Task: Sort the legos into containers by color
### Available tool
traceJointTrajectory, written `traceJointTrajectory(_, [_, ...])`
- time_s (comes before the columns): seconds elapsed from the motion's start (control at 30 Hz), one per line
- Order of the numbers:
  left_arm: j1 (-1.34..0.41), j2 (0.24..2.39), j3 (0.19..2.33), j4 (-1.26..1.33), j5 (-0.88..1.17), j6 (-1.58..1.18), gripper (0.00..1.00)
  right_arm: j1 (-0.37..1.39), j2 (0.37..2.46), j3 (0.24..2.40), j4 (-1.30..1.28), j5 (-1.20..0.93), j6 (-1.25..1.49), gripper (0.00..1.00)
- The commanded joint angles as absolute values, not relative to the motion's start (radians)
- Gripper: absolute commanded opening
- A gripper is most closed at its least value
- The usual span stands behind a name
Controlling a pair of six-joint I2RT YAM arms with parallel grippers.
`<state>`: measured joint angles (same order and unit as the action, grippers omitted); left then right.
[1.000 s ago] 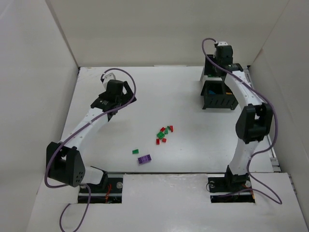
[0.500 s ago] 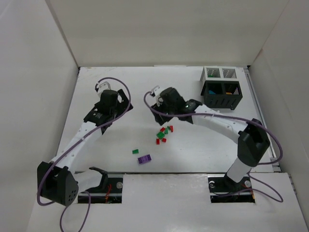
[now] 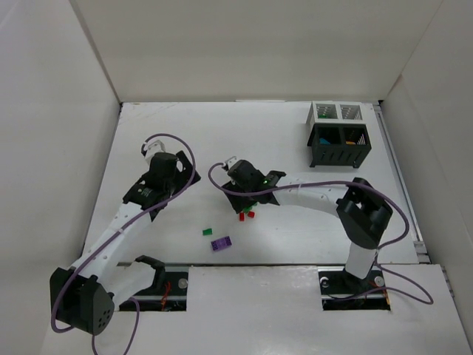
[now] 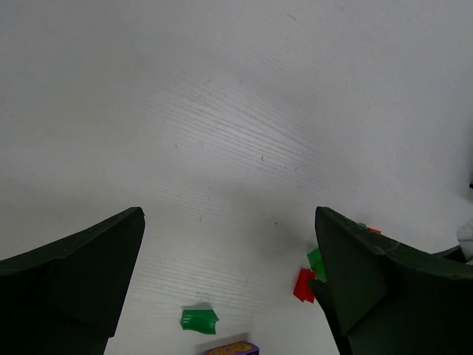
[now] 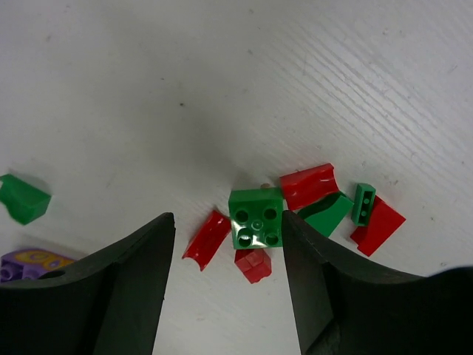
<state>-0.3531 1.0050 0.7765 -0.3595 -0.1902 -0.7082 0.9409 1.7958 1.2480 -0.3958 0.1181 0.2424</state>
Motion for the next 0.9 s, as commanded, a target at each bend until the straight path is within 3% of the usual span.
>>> traceJointTrajectory(0.0, [-0.357,0.98,0.773,-0.356,-0.199,-0.721,1.0,0.942,1.822,1.253,-0.354,0.19,0.302,0.65])
traceJointTrajectory(0.4, [-0.357,0.98,0.782,-0.356,-0.209,-0.712,1.0,0.942,1.876,1.255,-0.4,0.227,0.333,0.66])
traceJointTrajectory(0.87, [-0.357,0.98,0.782,-0.356,-0.209,-0.712,1.0,0.969,1.845,1.204,-0.417,0.193,0.272,0.6])
